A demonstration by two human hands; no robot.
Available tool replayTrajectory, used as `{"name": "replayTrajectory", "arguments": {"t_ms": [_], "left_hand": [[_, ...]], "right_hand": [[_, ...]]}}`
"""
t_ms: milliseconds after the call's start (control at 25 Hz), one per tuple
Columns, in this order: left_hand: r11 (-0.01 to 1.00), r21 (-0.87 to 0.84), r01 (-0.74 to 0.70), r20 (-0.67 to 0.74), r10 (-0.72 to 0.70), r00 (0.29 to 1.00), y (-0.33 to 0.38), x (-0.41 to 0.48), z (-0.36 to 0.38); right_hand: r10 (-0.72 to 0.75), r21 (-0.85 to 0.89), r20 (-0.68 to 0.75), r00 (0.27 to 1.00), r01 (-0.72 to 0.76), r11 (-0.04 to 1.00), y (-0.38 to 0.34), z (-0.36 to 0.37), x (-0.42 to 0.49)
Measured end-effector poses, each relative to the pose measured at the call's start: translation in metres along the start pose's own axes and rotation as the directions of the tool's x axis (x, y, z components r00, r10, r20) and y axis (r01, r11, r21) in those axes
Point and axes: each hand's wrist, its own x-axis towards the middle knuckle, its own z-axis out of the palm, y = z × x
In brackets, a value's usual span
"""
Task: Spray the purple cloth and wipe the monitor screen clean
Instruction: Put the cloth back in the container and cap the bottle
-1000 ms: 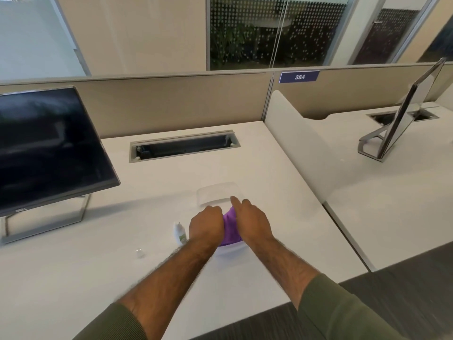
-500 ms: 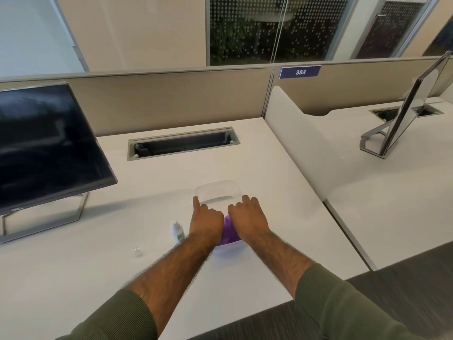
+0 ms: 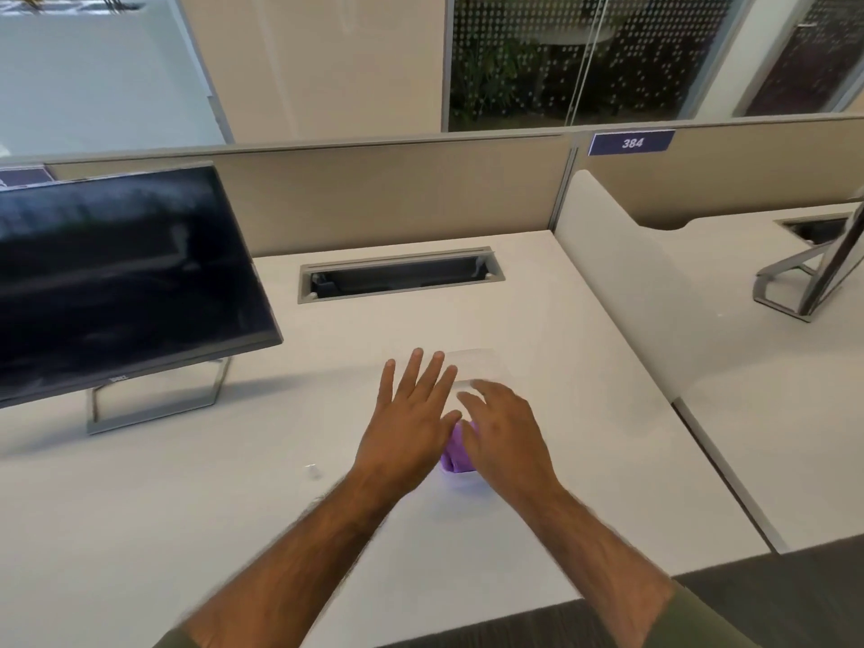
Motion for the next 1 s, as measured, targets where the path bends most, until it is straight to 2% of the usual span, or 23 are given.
{"name": "replayTrajectory", "arguments": {"t_ms": [120, 200, 280, 360, 480, 720, 880, 1000], "left_hand": [[0.977, -0.204, 0.058, -0.139, -0.088, 0.986, -0.040, -0.046, -0.008], [0.934, -0.305, 0.189, -0.169, -0.248, 0.954, -0.075, -0.076, 0.004], [0.852, -0.363, 0.378, -0.070, -0.430, 0.900, -0.112, -0.102, 0.027], [0.778, -0.374, 0.505, 0.061, -0.523, 0.850, -0.142, -0.119, 0.049], [0.752, -0.407, 0.519, 0.160, -0.501, 0.851, -0.165, -0.123, 0.070], [0.797, -0.442, 0.410, 0.198, -0.360, 0.912, -0.168, -0.099, 0.079], [0.797, -0.464, 0.386, 0.234, -0.310, 0.922, -0.179, -0.101, 0.089], [0.778, -0.516, 0.358, 0.209, -0.291, 0.934, -0.186, -0.104, 0.096]], "right_hand": [[0.074, 0.340, -0.030, 0.997, -0.060, 0.939, -0.048, 0.005, -0.016], [0.179, 0.527, 0.034, 0.983, -0.170, 0.833, -0.080, 0.015, -0.025], [0.284, 0.628, 0.084, 0.955, -0.272, 0.729, -0.108, 0.026, -0.032], [0.380, 0.654, 0.135, 0.915, -0.370, 0.660, -0.129, 0.035, -0.035], [0.478, 0.615, 0.189, 0.858, -0.483, 0.624, -0.140, 0.051, -0.036], [0.588, 0.531, 0.302, 0.750, -0.645, 0.550, -0.149, 0.081, -0.027], [0.625, 0.540, 0.315, 0.714, -0.677, 0.500, -0.154, 0.094, -0.020], [0.657, 0.554, 0.308, 0.688, -0.691, 0.464, -0.154, 0.098, -0.014]]}}
